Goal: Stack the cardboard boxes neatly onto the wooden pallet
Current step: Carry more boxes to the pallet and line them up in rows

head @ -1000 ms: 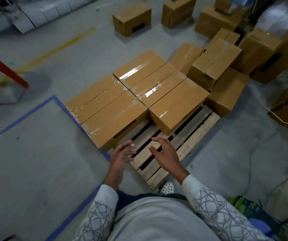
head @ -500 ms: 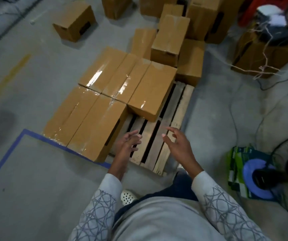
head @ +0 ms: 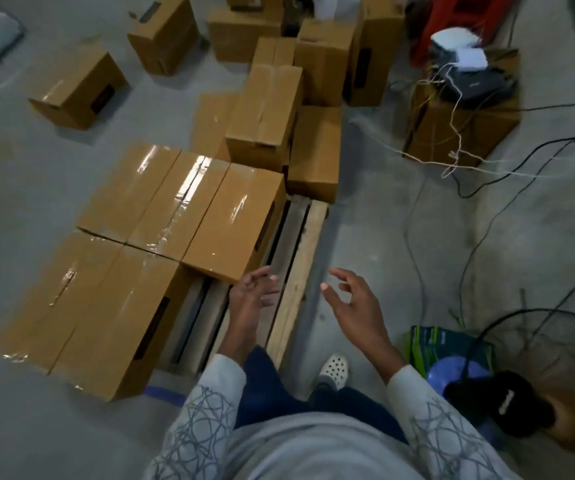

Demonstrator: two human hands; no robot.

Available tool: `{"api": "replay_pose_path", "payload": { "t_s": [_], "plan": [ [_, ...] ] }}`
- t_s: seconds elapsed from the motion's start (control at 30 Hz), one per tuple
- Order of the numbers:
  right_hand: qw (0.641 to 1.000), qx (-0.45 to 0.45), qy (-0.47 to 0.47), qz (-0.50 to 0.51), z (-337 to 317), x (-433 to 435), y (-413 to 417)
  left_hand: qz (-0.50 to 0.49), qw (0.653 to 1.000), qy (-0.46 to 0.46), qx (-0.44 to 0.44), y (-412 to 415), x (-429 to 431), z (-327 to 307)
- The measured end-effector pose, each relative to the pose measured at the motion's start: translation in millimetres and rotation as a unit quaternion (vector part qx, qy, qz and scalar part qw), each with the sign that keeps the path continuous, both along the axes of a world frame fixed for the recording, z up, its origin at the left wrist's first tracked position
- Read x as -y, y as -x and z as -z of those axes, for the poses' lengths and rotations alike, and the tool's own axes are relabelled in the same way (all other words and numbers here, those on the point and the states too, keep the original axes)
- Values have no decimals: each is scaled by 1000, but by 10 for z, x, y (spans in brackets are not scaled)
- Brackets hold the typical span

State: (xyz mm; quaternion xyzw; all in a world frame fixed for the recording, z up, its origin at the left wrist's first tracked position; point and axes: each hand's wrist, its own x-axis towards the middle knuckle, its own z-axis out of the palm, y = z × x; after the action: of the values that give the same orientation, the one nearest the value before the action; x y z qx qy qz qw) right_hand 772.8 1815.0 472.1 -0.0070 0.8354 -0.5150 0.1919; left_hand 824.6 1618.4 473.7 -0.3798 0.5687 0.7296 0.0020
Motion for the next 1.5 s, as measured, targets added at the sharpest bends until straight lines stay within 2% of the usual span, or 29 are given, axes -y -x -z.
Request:
{"api": "replay_pose_path", "payload": {
  "t_s": [0.23, 0.47, 0.6, 0.77, 1.0, 1.13, 1.23, 1.4, 1.5],
  "plan": [
    [1000, -5, 21, 0, -17, 31, 1173, -6, 1000, 15, -11, 1102, -179, -43],
    [999, 0, 0, -47, 249, 200, 2521, -78, 997, -24, 8, 2301, 82, 244],
    [997, 7, -21, -75, 293, 493, 3555, -90, 996, -5, 16, 3193, 363, 348],
    [994, 2, -12, -108, 104, 955, 4709, -81, 996, 23, -3, 4333, 741, 183],
    [990, 79, -13, -114, 288, 1365, 6114, -63, 994, 82, 20, 5697, 1095, 188],
    [989, 101, -17, -111, 913, 1794, 7149, -31, 988, 142, 62, 6642, 1417, 754],
    [984, 129, -12, -124, 1614, 2248, 8003, -11, 982, 164, 96, 7482, 1771, 1459],
    [971, 172, -31, -161, 2905, 2966, 9341, -98, 970, 168, 147, 8822, 2593, 2792],
    [962, 184, -66, -189, 3582, 3214, 9856, -119, 942, 242, 203, 9259, 3057, 3496]
  ]
}}
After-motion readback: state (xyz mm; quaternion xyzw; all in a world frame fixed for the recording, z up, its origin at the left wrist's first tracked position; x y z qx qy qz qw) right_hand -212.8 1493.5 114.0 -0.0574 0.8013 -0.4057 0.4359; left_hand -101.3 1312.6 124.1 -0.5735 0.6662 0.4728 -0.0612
